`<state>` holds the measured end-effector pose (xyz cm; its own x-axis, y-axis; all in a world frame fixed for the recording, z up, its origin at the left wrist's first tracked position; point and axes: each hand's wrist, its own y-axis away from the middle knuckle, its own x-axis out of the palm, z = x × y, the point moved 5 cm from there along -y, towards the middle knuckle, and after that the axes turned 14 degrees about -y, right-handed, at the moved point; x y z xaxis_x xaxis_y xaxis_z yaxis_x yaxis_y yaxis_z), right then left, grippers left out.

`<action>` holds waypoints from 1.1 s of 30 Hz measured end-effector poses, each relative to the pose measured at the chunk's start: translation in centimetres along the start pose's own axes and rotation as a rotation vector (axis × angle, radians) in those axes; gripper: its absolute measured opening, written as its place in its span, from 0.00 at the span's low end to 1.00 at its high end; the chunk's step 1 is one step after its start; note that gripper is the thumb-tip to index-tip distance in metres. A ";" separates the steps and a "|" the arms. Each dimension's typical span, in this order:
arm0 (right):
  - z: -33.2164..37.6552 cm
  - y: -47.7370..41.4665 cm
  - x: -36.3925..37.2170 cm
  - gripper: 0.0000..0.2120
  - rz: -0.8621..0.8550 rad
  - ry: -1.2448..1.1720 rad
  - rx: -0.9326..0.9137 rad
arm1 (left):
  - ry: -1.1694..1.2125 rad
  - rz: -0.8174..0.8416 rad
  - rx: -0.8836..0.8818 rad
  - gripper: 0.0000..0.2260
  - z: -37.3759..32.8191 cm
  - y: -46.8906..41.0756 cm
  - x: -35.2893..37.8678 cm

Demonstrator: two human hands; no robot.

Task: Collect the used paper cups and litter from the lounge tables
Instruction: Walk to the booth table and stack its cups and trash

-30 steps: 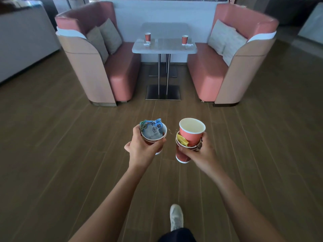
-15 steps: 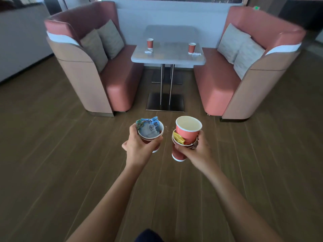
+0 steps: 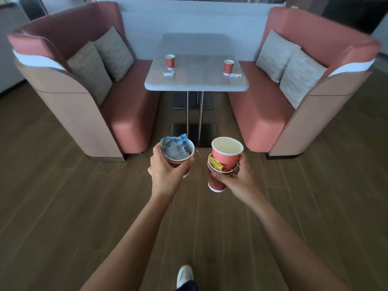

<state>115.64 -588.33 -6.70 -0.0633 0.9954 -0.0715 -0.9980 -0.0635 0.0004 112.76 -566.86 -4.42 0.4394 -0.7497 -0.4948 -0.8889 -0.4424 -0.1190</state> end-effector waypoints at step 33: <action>1.3 -49.9 1.7 0.42 0.070 0.044 0.002 | 0.029 -0.012 0.009 0.31 -5.8 -46.1 17.3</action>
<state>165.36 -583.37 -5.50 -0.1323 0.9845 -0.1150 -0.9912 -0.1321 0.0090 162.06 -562.32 -2.49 0.4534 -0.7584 -0.4682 -0.8847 -0.4468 -0.1330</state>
